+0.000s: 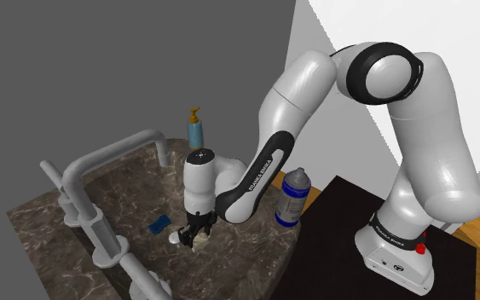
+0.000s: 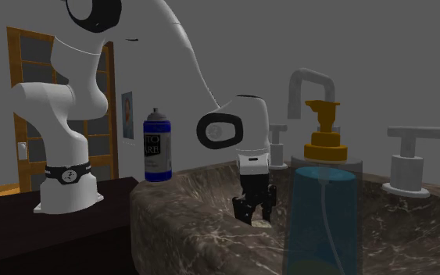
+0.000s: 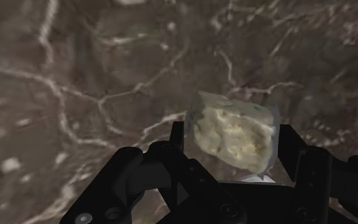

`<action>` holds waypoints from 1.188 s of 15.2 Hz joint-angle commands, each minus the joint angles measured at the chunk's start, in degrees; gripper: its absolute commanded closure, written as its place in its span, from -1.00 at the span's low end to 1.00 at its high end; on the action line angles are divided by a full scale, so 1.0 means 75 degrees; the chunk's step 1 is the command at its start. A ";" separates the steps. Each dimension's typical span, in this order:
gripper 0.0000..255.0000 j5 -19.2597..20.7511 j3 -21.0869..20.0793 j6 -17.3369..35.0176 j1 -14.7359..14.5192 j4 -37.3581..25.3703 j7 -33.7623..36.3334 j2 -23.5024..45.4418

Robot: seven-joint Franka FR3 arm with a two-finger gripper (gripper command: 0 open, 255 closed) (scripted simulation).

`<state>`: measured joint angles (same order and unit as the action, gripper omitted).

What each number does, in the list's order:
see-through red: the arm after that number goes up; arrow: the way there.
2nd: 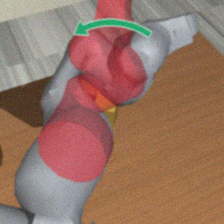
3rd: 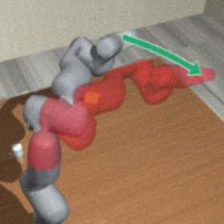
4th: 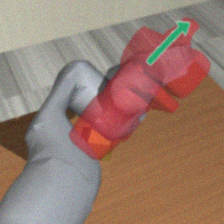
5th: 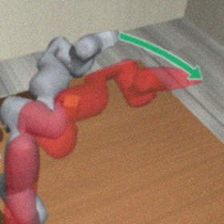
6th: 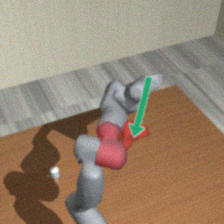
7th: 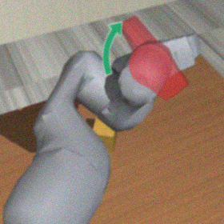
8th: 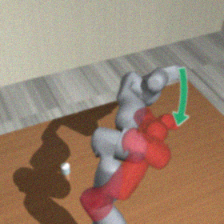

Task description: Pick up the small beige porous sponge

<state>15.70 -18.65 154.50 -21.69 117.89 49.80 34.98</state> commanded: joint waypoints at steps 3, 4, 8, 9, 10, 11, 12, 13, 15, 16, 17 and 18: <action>1.00 -0.0074 -0.0090 -0.0118 0.0063 0.0076 -0.0038 -0.0182; 1.00 -0.0113 -0.0134 -0.0186 0.0097 0.0098 -0.0062 -0.0272; 1.00 -0.0279 -0.0306 -0.0465 0.0232 0.0172 -0.0162 -0.0625; 1.00 -0.0322 -0.0348 -0.0537 0.0264 0.0186 -0.0188 -0.0712; 1.00 -0.0367 -0.0390 -0.0609 0.0297 0.0198 -0.0215 -0.0798; 1.00 -0.0412 -0.0431 -0.0682 0.0329 0.0209 -0.0242 -0.0884; 1.00 -0.0458 -0.0471 -0.0756 0.0360 0.0218 -0.0270 -0.0969; 1.00 -0.0504 -0.0511 -0.0831 0.0391 0.0226 -0.0297 -0.1053; 1.00 -0.0598 -0.0588 -0.0982 0.0450 0.0235 -0.0354 -0.1220; 1.00 -0.0646 -0.0625 -0.1059 0.0479 0.0238 -0.0382 -0.1302; 1.00 -0.0654 -0.0631 -0.1070 0.0483 0.0239 -0.0387 -0.1316; 1.00 -0.0654 -0.0630 -0.1071 0.0483 0.0238 -0.0387 -0.1315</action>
